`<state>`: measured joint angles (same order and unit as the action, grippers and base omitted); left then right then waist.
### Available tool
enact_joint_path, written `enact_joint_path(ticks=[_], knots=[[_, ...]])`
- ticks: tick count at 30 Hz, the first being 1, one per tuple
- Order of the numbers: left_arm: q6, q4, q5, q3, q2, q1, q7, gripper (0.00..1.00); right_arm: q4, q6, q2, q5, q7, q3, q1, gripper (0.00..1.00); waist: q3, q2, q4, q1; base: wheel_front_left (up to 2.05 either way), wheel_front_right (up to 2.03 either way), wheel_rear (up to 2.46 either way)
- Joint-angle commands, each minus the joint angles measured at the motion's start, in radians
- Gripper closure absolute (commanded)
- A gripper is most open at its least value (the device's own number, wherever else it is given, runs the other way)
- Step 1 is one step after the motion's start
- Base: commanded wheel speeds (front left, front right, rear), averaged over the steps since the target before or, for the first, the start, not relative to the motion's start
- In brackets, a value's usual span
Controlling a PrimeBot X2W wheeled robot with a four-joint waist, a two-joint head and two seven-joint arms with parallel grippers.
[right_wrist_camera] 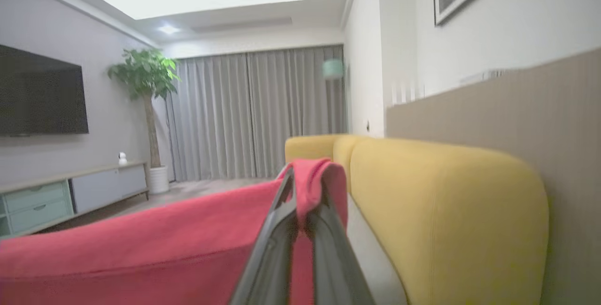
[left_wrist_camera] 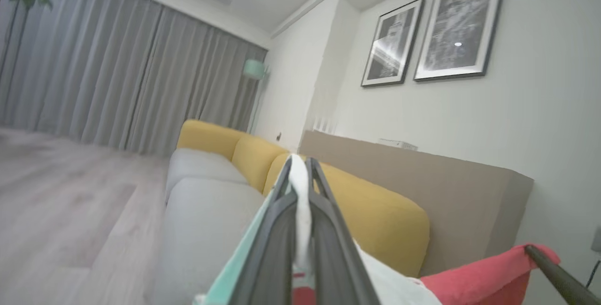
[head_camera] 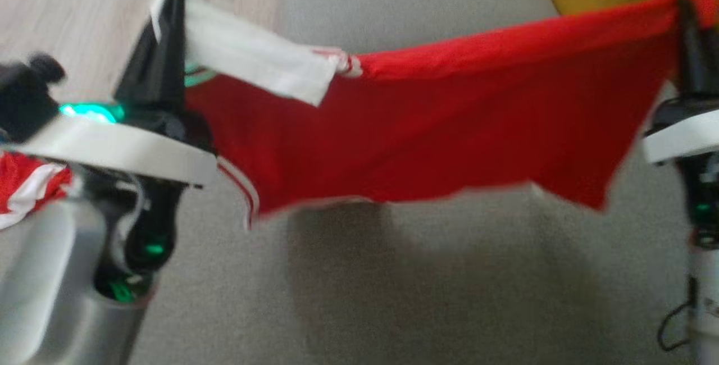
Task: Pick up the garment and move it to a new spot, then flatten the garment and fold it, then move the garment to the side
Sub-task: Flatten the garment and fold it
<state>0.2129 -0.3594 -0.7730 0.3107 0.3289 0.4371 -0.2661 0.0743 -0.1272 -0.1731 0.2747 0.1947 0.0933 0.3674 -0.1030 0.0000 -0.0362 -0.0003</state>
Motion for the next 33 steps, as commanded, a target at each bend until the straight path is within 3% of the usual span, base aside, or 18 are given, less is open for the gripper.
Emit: enact_joint_path(ticks=[1,8,14,22,28,33], knots=[[0.007,-0.060,0.017,-0.047,0.054,0.097,-0.039,1.00,0.107,-0.003,-0.017,-0.004,0.040,0.001,0.018,1.00,-0.011,0.0000,0.005,0.0003,0.00,0.00,0.00],[0.004,-0.073,0.053,-0.036,0.127,0.226,-0.149,1.00,0.293,-0.003,-0.045,-0.021,0.201,0.026,-0.020,1.00,0.016,0.0000,0.014,0.0003,0.00,0.00,0.00],[-0.024,0.072,0.073,-0.016,0.147,0.350,-0.194,1.00,0.229,-0.003,-0.055,-0.021,0.261,-0.012,0.010,1.00,0.106,0.0000,0.004,0.0003,0.00,0.00,0.00],[-0.092,0.393,0.172,0.026,0.125,0.679,-0.145,1.00,-0.085,-0.003,-0.045,-0.080,0.196,-0.083,0.381,1.00,0.312,0.0000,-0.023,0.0003,0.00,0.00,0.00],[-0.124,0.678,0.248,0.049,0.034,0.932,0.028,1.00,-0.418,-0.003,0.001,-0.214,0.065,-0.114,0.728,1.00,0.387,0.0000,-0.008,0.0003,0.00,0.00,0.00],[-0.171,0.838,0.236,0.076,-0.062,0.980,0.143,1.00,-0.660,-0.003,0.047,-0.306,-0.047,-0.112,0.875,1.00,0.452,0.0000,0.027,0.0003,0.00,0.00,0.00]])
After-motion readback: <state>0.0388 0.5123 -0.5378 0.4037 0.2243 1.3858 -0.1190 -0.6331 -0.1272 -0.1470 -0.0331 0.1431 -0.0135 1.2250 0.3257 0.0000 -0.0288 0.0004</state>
